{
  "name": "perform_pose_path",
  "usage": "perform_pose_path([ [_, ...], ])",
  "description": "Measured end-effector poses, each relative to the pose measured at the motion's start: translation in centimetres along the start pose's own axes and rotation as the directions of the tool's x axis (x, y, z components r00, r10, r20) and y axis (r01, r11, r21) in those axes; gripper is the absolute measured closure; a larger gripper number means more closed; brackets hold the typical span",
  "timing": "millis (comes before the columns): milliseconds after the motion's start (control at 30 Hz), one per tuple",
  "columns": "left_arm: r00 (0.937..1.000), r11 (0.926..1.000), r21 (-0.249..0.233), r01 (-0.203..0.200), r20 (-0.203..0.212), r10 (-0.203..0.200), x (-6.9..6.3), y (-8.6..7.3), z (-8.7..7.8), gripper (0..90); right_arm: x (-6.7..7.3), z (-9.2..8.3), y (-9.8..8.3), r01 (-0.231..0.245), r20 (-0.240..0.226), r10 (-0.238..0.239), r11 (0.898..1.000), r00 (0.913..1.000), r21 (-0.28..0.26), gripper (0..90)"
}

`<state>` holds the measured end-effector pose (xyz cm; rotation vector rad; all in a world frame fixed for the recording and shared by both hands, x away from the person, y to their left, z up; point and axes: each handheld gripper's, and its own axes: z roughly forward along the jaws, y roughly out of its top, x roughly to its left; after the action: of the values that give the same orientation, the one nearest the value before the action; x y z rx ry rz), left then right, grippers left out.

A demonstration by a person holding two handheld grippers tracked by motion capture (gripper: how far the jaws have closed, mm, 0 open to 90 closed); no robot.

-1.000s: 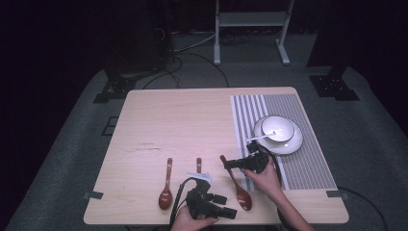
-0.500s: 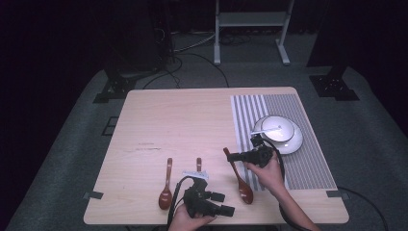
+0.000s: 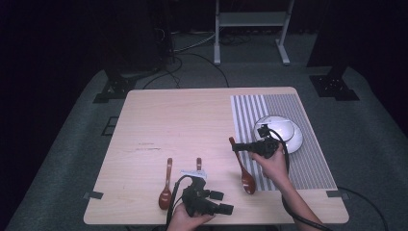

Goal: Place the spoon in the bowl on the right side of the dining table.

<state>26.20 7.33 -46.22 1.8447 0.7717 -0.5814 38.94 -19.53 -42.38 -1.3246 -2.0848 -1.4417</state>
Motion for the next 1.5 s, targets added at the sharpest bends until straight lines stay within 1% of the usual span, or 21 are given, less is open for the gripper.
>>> perform_pose_path([
  [267, 1.0, 1.0, -0.007, -0.002, -0.004, 0.002, 0.0, 0.1, -0.3, 8.4, -0.4, -0.3, 0.6, -0.012, 0.02, 0.012, 1.0, 0.9997, -0.012, 84.2],
  [600, 0.9999, 1.0, -0.009, -0.002, -0.011, 0.002, 0.0, 0.1, -0.4, 8.5, -1.2, -1.0, 1.5, -0.031, 0.038, 0.032, 0.999, 0.9987, -0.044, 84.1],
  [900, 0.9999, 0.9999, -0.011, -0.006, -0.012, 0.005, -0.1, 0.2, -0.6, 8.5, -2.3, -2.3, 2.4, -0.054, 0.071, 0.059, 0.995, 0.9957, -0.083, 83.8],
  [1000, 0.9999, 0.9999, -0.013, -0.005, -0.012, 0.005, -0.1, 0.2, -0.6, 8.5, -2.6, -2.8, 2.7, -0.064, 0.077, 0.071, 0.993, 0.9945, -0.095, 83.8],
  [1033, 0.9999, 0.9999, -0.014, -0.006, -0.012, 0.005, -0.1, 0.2, -0.6, 8.5, -2.9, -3.2, 2.9, -0.071, 0.082, 0.08, 0.992, 0.9934, -0.108, 83.9],
  [1233, 0.9999, 0.9999, -0.012, -0.007, -0.012, 0.007, -0.1, 0.2, -0.6, 8.5, -3.8, -4.5, 3.5, -0.091, 0.099, 0.106, 0.985, 0.9894, -0.147, 83.8],
  [1400, 0.9999, 0.9999, -0.013, -0.008, -0.012, 0.008, -0.1, 0.2, -0.6, 8.5, -4.2, -5.4, 4.1, -0.101, 0.113, 0.12, 0.981, 0.9862, -0.163, 83.8],
  [1433, 0.9999, 0.9999, -0.011, -0.01, -0.011, 0.01, -0.1, 0.2, -0.7, 8.5, -4.6, -5.8, 4.5, -0.108, 0.125, 0.131, 0.979, 0.9835, -0.175, 83.8],
  [1500, 0.9999, 0.9999, -0.01, -0.012, -0.011, 0.011, 0.0, 0.2, -0.7, 8.5, -4.9, -6.2, 4.7, -0.113, 0.132, 0.139, 0.976, 0.9816, -0.188, 83.8],
])
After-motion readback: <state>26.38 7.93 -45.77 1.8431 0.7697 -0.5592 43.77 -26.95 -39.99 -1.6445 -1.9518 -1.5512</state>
